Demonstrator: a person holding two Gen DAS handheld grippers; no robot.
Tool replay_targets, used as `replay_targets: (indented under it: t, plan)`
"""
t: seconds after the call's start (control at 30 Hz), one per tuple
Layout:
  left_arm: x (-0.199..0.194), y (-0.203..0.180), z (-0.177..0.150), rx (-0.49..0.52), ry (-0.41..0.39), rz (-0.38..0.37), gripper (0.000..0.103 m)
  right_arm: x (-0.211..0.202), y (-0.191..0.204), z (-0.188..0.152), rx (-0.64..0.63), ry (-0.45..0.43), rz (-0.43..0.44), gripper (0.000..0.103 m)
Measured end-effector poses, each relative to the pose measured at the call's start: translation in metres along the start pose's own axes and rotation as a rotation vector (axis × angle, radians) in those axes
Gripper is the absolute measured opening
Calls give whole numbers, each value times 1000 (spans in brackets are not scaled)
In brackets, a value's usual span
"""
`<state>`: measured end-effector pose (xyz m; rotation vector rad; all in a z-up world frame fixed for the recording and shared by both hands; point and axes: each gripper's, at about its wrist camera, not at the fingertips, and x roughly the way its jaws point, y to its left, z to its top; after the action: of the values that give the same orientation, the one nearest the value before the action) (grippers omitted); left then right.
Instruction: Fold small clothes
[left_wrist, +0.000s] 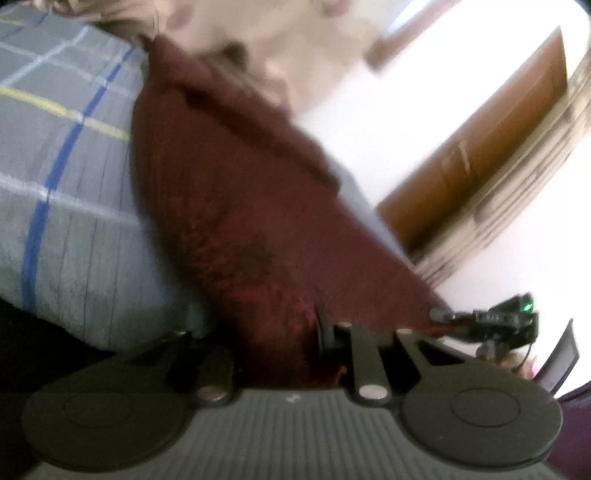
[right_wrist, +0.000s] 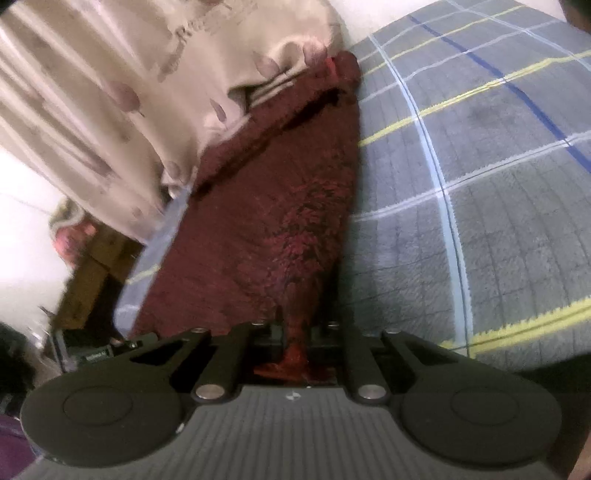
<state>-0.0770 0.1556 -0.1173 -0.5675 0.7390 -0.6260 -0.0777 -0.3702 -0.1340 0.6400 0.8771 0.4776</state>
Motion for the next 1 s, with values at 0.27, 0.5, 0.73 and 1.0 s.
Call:
replay_targets:
  t: [0.27,0.5,0.73,1.0]
  plan:
    - [-18,-24,36,-34,-159,-52,21,-27,13,22,65,-115,191,14]
    - [-13,-44,70,4,-269,-42,21,-25,30,66,51,-186,265,14]
    - [10,-55,119,71,-331,-3,21,-11,31,124,30,-241,278,14]
    - [59,-45,176,64,-400,62,21,31,22,204,25,-269,250,14]
